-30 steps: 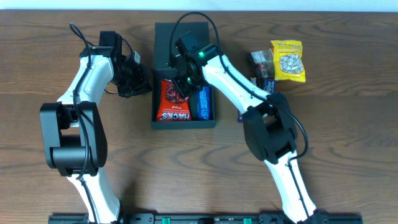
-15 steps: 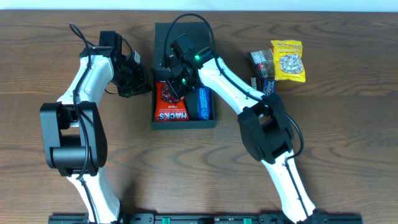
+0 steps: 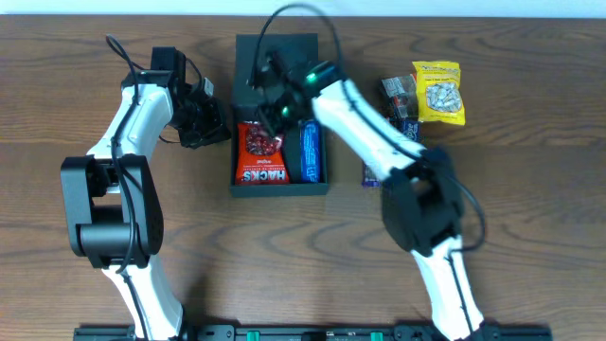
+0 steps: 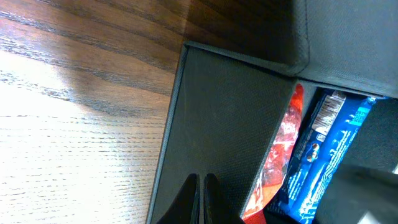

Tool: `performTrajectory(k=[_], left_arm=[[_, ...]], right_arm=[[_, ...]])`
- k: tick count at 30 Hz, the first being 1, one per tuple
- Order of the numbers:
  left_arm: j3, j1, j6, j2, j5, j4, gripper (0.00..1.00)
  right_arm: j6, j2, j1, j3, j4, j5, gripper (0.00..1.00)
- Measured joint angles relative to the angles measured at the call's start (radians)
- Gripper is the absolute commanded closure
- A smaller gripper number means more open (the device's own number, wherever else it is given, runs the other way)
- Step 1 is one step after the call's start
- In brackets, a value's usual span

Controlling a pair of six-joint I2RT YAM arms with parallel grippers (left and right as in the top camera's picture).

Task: Pack container
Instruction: 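Withdraw the right gripper from the box toward the small bars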

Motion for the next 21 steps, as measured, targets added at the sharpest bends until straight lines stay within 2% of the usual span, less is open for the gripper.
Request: performTrajectory(k=[3, 4, 5, 6, 7, 9, 13, 14, 16, 17, 18, 21], left_arm=[[0.0, 0.0, 0.0, 0.0, 0.0, 0.001, 0.94], [0.0, 0.0, 0.0, 0.0, 0.0, 0.002, 0.94], [0.0, 0.0, 0.0, 0.0, 0.0, 0.005, 0.94], [0.0, 0.0, 0.0, 0.0, 0.0, 0.008, 0.93], [0.0, 0.0, 0.0, 0.0, 0.0, 0.011, 0.93], [0.0, 0.0, 0.0, 0.0, -0.001, 0.012, 0.92], [0.0, 0.0, 0.0, 0.0, -0.001, 0.02, 0.85], [0.0, 0.0, 0.001, 0.0, -0.001, 0.023, 0.79], [0.0, 0.0, -0.002, 0.0, -0.004, 0.034, 0.54], [0.0, 0.0, 0.0, 0.0, -0.004, 0.038, 0.38], [0.0, 0.0, -0.003, 0.0, -0.006, 0.043, 0.27], [0.0, 0.0, -0.004, 0.0, -0.003, 0.054, 0.1]], right_arm=[[0.0, -0.109, -0.06, 0.0, -0.015, 0.035, 0.99], [0.0, -0.15, -0.091, 0.002, -0.029, 0.056, 0.96], [0.0, -0.187, -0.126, 0.006, -0.058, 0.08, 0.85], [-0.001, -0.212, -0.164, 0.01, -0.09, 0.108, 0.64], [0.006, -0.225, -0.196, 0.012, -0.118, 0.132, 0.55], [0.003, -0.229, -0.267, 0.013, -0.198, 0.179, 0.46], [-0.008, -0.209, -0.335, 0.009, -0.291, 0.225, 0.43], [-0.009, -0.203, -0.343, 0.009, -0.31, 0.236, 0.42], [-0.01, -0.192, -0.351, 0.005, -0.329, 0.259, 0.43], [-0.01, -0.186, -0.351, -0.002, -0.329, 0.27, 0.42], [-0.01, -0.185, -0.351, -0.017, -0.325, 0.275, 0.43], [-0.013, -0.184, -0.351, -0.084, -0.319, 0.288, 0.45]])
